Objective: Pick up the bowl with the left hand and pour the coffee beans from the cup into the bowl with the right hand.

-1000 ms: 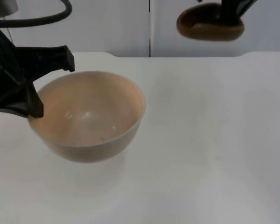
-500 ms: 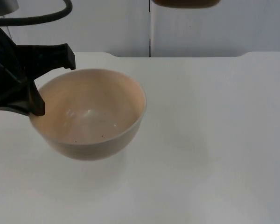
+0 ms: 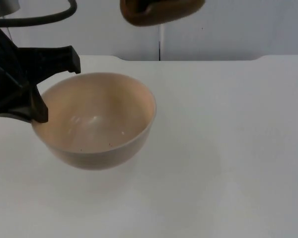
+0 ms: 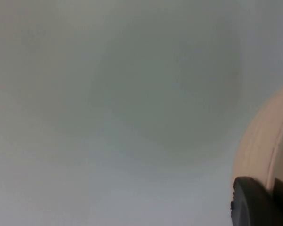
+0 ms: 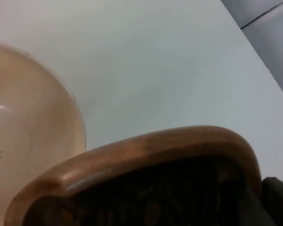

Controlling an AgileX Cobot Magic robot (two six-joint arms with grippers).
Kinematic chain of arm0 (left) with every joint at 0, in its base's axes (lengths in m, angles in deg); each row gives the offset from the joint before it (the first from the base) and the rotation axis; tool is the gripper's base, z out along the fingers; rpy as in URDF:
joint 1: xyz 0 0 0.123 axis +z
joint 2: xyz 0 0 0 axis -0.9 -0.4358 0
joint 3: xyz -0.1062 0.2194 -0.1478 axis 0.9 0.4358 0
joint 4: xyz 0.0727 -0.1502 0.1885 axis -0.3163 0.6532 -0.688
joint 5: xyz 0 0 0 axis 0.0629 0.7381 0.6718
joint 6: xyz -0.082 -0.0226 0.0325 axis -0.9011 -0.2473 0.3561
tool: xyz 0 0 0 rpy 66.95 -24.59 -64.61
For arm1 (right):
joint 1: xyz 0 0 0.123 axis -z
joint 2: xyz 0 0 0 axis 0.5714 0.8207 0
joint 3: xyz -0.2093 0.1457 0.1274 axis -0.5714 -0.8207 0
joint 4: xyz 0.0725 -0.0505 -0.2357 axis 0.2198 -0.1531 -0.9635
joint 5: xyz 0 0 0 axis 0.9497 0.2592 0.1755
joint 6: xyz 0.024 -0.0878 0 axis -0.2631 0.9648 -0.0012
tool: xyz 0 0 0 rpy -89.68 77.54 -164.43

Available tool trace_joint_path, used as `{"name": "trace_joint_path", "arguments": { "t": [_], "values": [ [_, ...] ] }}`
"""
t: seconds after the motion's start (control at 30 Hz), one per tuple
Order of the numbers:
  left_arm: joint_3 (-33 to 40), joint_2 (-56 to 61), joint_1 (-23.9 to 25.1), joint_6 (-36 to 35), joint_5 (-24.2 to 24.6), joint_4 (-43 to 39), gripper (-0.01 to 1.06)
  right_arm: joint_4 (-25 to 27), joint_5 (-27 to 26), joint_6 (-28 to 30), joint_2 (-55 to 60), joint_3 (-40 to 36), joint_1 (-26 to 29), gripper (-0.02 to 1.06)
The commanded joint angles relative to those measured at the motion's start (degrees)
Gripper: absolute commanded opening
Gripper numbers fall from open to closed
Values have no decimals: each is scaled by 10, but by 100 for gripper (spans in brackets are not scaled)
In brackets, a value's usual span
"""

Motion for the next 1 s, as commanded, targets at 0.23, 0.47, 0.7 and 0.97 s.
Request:
{"name": "trace_joint_path", "arguments": {
  "t": [0.23,0.47,0.7,0.97],
  "values": [
    [2,0,1,-2,-4,11,0,-139,-16,-15,23,4,-62,0],
    [2,0,1,-2,-4,11,0,-188,-51,-31,34,4,-82,0],
    [2,0,1,-2,-6,9,0,-287,-55,-41,34,4,-106,0],
    [2,0,1,-2,-8,9,0,-363,-55,-41,35,4,-133,0]
  ]
}}
